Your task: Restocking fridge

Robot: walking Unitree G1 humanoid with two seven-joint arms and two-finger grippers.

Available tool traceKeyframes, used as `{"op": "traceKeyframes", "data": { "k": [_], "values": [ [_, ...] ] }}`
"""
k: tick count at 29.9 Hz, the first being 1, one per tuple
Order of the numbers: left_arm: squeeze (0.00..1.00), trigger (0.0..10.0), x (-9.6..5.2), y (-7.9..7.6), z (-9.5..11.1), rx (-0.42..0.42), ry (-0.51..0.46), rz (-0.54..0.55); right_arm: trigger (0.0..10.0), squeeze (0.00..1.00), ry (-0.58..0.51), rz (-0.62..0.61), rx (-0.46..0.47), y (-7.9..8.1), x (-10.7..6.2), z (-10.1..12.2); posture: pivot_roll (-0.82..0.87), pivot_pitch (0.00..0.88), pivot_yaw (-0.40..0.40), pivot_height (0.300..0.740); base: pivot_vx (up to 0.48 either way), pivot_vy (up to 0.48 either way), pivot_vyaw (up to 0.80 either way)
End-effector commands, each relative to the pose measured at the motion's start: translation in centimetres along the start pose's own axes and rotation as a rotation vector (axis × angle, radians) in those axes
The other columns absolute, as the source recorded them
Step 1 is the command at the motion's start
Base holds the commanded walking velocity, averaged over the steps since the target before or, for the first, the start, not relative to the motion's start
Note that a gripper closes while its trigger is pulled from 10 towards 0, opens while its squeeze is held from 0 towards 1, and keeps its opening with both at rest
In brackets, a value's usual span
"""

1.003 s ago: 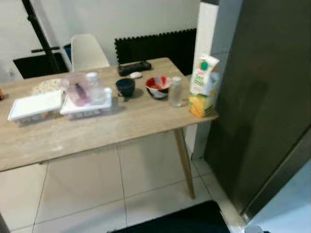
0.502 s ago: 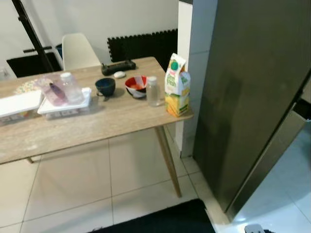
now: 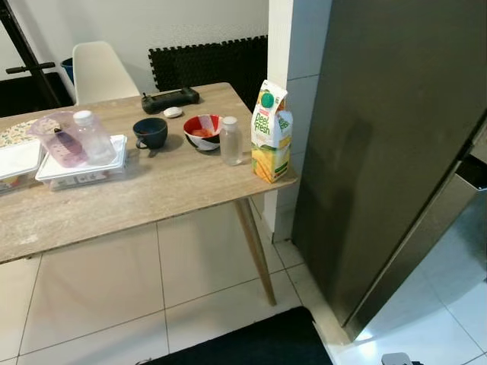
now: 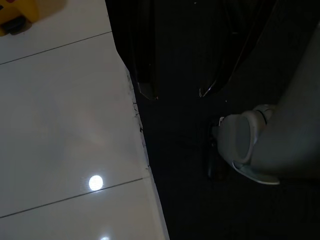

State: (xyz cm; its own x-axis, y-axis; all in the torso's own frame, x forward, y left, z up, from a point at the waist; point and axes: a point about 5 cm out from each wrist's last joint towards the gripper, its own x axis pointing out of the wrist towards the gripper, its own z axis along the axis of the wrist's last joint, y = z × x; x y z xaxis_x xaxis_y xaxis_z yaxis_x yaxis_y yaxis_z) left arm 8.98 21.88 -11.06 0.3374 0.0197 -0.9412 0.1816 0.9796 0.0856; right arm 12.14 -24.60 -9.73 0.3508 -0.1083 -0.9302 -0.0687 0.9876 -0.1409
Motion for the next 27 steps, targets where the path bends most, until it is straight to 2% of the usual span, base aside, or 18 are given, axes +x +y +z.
{"op": "traceKeyframes", "data": {
  "k": [1, 27],
  "values": [
    [0.0, 10.0, -0.05, 0.19, -0.18, 0.003, 0.01, 0.003, 10.0, 0.0, 0.002, 0.001, 0.017, 0.15, 0.01, -0.15, -0.01, 0.0, 0.012, 0.74, 0.3, 0.0, 0.0],
    [0.0, 10.0, -0.03, 0.1, -0.06, 0.004, 0.001, 0.001, 10.0, 0.0, 0.004, 0.011, 0.024, 0.44, 0.02, -0.43, -0.01, 0.0, 0.012, 0.74, 0.331, 0.0, 0.0]
  ]
}}
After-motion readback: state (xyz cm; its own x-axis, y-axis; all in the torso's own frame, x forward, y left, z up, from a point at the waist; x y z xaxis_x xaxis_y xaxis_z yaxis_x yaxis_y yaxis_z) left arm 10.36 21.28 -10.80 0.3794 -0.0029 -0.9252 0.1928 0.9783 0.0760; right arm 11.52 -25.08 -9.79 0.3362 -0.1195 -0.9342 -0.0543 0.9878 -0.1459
